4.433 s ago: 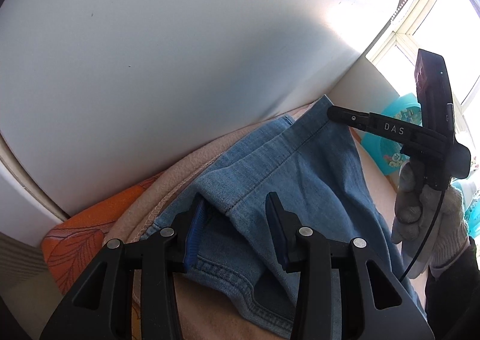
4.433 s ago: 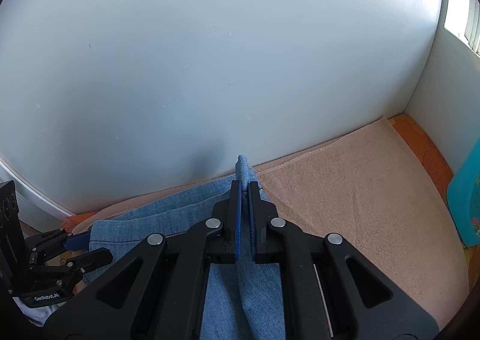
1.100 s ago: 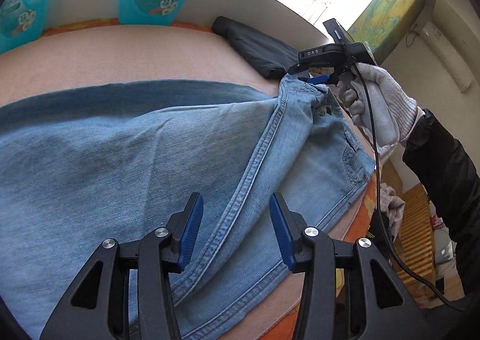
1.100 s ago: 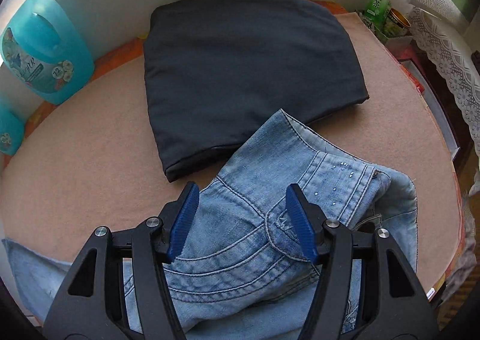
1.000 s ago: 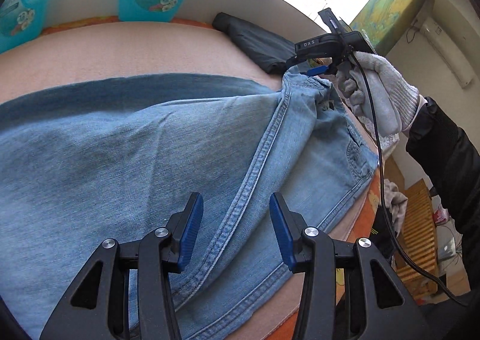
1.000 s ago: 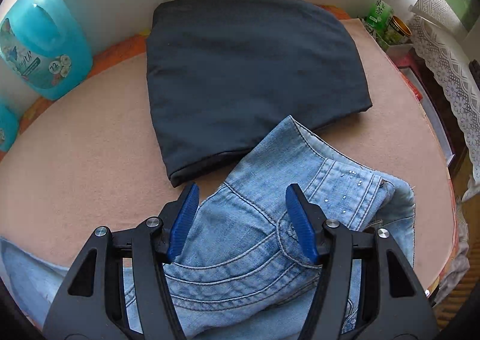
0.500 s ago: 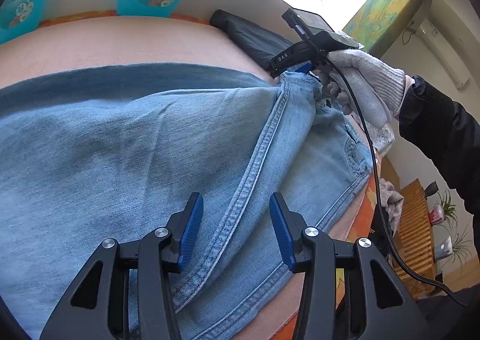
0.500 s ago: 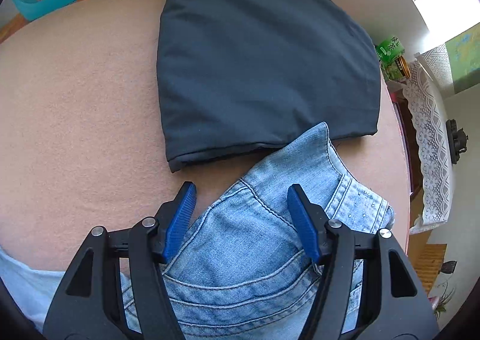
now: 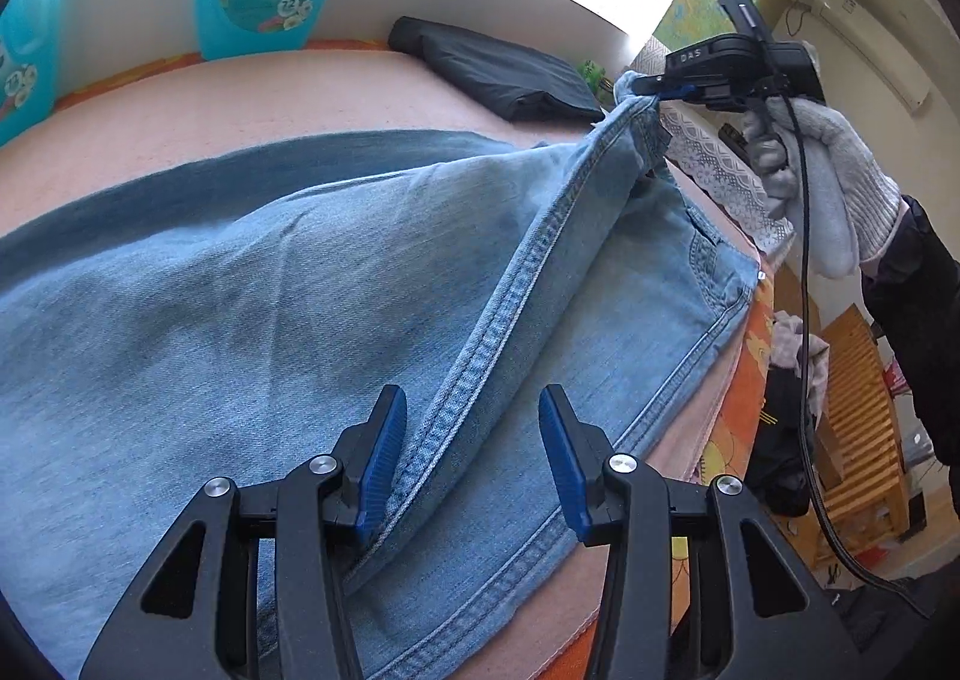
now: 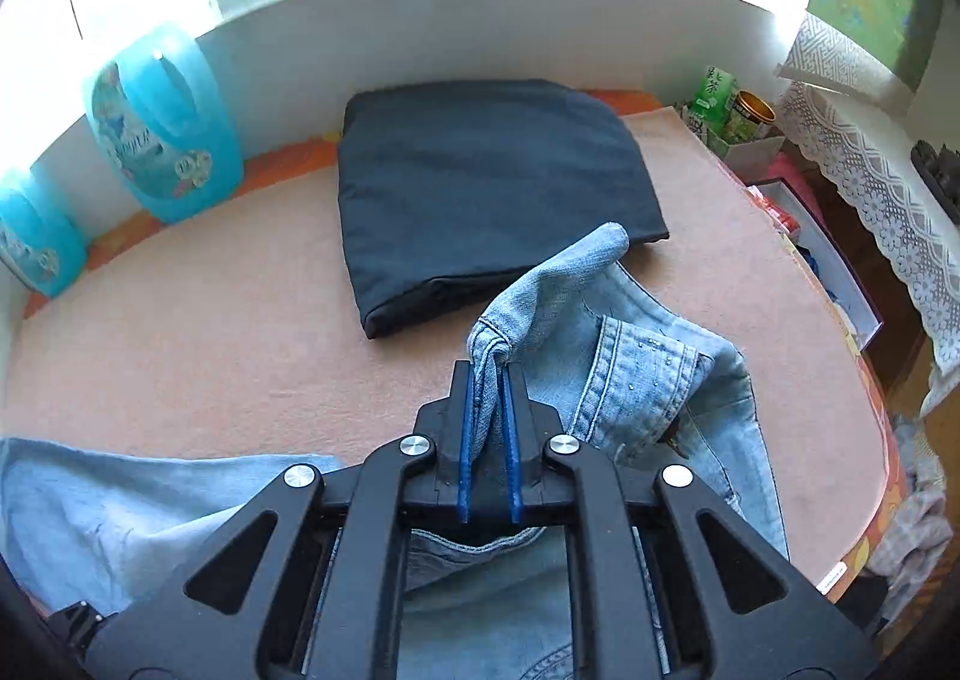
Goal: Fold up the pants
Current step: 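Grasp the waistband with the right gripper and fold it over while the left gripper pinches the jeans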
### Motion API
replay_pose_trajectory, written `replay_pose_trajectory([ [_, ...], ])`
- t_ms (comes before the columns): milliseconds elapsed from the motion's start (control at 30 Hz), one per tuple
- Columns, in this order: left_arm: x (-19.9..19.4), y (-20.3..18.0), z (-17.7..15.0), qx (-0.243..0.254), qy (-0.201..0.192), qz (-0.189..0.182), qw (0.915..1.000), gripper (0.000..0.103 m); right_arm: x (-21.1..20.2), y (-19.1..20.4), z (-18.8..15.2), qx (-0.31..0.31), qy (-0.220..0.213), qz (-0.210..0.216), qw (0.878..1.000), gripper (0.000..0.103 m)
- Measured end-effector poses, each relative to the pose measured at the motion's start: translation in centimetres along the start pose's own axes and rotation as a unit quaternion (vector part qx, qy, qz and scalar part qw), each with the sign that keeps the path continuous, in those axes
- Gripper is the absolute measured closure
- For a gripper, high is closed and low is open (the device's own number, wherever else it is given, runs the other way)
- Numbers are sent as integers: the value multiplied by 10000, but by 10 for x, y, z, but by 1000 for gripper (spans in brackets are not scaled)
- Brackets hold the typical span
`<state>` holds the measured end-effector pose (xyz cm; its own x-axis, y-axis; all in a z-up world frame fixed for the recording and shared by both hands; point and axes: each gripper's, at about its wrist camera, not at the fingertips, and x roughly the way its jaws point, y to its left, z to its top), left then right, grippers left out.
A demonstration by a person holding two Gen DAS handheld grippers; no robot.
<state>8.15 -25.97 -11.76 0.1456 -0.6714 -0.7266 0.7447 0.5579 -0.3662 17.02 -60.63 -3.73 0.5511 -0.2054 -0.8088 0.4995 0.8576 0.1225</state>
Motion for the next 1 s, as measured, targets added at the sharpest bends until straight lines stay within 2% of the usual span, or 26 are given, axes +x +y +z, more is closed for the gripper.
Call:
replay_pose_trajectory([
  [33, 2, 2, 0, -22, 53, -31, 10000, 69, -12, -10, -9, 166, -111, 130, 9997, 94],
  [67, 4, 3, -1, -54, 109, -33, 9999, 86, -23, -22, -19, 332, -229, 239, 9989, 94],
  [233, 4, -1, -1, 82, 135, 50, 9999, 90, -44, -79, -81, 993, -532, 707, 9911, 95],
  [333, 6, -8, -3, 264, 180, 231, 9992, 90, -38, -98, -119, 1346, -502, 992, 9847, 95],
  [433, 6, -14, -4, 425, 227, 386, 9981, 91, -24, -120, -143, 1690, -338, 1286, 9766, 94],
  [467, 5, -16, -4, 482, 236, 438, 9976, 91, -21, -127, -149, 1816, -339, 1423, 9724, 90],
  [500, 5, -18, -4, 540, 246, 485, 9971, 91, -20, -134, -154, 1921, -361, 1507, 9691, 80],
  [533, 4, -20, -4, 597, 255, 537, 9964, 91, -21, -139, -156, 1978, -424, 1522, 9674, 74],
  [600, 4, -23, -4, 698, 250, 644, 9952, 92, -24, -148, -157, 2070, -583, 1530, 9645, 49],
  [633, 3, -23, -4, 707, 236, 685, 9949, 92, -26, -152, -155, 2153, -660, 1629, 9606, 45],
  [700, 4, -21, -2, 684, 235, 724, 9947, 92, -25, -160, -150, 2276, -643, 1672, 9571, 42],
  [767, 8, -21, 0, 728, 278, 759, 9941, 92, -20, -164, -143, 2277, -435, 1280, 9643, 42],
  [833, 8, -22, -1, 770, 261, 821, 9933, 92, -15, -169, -142, 2336, -251, 1033, 9665, 42],
  [933, 10, -31, -4, 956, 279, 956, 9904, 91, -6, -179, -148, 2728, -30, 1239, 9541, 42],
  [1000, 13, -33, -3, 1030, 327, 1013, 9890, 89, 1, -186, -152, 2932, -45, 1392, 9458, 42],
])
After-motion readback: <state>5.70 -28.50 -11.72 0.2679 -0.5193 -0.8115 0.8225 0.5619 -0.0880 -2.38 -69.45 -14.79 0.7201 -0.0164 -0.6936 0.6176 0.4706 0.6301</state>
